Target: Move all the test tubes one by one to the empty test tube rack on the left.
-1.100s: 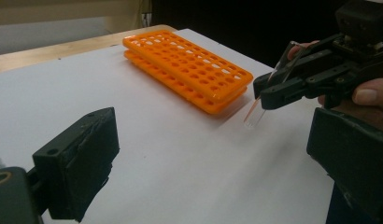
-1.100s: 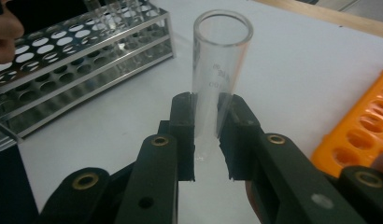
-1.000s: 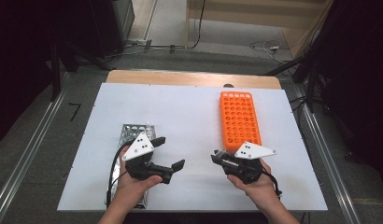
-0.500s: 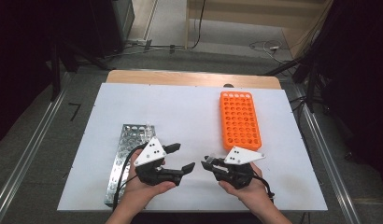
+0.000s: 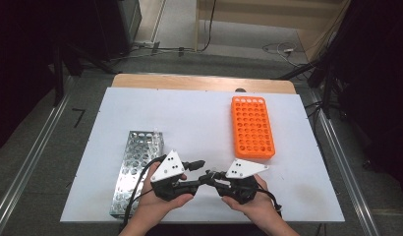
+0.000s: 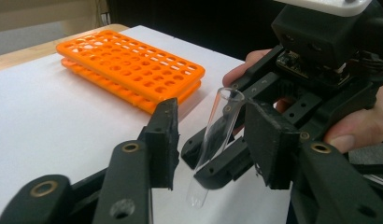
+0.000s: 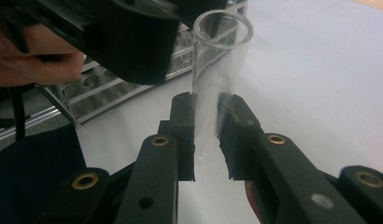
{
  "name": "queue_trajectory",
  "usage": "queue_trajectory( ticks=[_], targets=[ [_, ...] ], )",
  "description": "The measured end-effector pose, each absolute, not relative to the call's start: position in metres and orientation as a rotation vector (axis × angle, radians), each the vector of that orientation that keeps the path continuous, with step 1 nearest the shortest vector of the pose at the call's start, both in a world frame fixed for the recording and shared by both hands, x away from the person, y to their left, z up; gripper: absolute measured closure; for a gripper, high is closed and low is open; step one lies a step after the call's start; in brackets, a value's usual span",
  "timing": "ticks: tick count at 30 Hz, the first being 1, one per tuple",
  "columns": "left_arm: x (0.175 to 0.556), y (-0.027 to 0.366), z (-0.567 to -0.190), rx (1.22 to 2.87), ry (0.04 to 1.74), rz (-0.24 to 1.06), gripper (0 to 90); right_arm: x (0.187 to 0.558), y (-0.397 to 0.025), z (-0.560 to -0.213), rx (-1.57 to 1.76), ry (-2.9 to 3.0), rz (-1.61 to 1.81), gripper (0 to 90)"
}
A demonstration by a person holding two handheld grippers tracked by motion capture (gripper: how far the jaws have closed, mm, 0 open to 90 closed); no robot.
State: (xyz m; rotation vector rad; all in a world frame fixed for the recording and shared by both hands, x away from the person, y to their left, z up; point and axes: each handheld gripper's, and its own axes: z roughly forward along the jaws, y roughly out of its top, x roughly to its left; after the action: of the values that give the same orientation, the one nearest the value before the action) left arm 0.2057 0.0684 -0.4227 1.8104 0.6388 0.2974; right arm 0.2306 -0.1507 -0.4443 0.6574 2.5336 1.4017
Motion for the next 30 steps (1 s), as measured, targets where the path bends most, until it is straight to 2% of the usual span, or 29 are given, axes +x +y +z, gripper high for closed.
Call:
queue_trajectory(
  ticks=[20, 30],
  targets=[
    [0.2027, 0.0589, -0.4259, 1.839, 0.593, 0.293, 72.2, 0.2235, -0.1436, -0.4414, 0.614, 2.565, 1.421, 74.0],
    [0.2020, 0.0596, -0.4257, 1.845, 0.590, 0.329, 75.5, 0.2240, -0.1439, -0.4418, 0.615, 2.572, 1.425, 73.9]
  ],
)
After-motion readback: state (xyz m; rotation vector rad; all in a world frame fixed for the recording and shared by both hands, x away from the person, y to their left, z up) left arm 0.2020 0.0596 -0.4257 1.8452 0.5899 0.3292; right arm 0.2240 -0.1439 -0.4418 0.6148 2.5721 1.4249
